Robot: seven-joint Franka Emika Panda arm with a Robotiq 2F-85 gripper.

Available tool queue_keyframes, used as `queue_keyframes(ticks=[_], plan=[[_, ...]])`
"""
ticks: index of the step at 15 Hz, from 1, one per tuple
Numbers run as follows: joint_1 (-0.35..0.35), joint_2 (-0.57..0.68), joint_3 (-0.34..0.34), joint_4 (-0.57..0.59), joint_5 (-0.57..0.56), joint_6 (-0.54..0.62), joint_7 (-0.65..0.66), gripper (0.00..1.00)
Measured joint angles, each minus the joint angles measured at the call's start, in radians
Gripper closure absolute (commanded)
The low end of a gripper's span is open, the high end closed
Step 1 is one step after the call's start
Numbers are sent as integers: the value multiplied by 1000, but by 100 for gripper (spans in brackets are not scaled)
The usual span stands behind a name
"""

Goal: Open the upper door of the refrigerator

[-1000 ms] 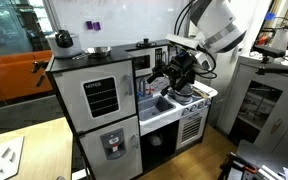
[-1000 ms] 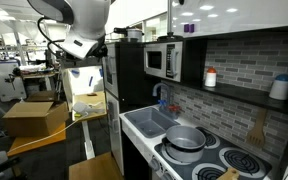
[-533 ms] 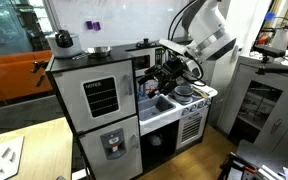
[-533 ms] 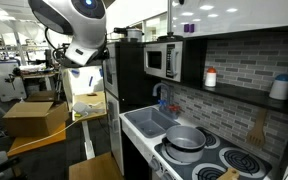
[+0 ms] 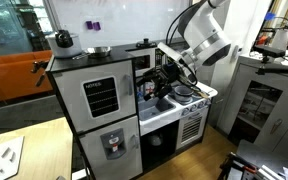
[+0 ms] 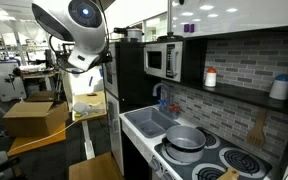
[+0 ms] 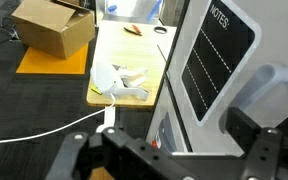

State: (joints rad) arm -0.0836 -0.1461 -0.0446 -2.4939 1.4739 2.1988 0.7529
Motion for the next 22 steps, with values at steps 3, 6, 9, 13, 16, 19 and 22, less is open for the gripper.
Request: queue_keyframes(ticks=[3,6,9,13,16,19,22], plan=[[0,11,0,3,20,19,-29,0],[2,32,1,12,51,32,-66,0],[9,54,3,22,97,47,-108,0],[25,78,8,34,162,78,-166,0],[34,94,13,48,190,90,-190,0],[39,108,14,63,204,94,-197,0],[42,109,14,71,208,94,-193,0]])
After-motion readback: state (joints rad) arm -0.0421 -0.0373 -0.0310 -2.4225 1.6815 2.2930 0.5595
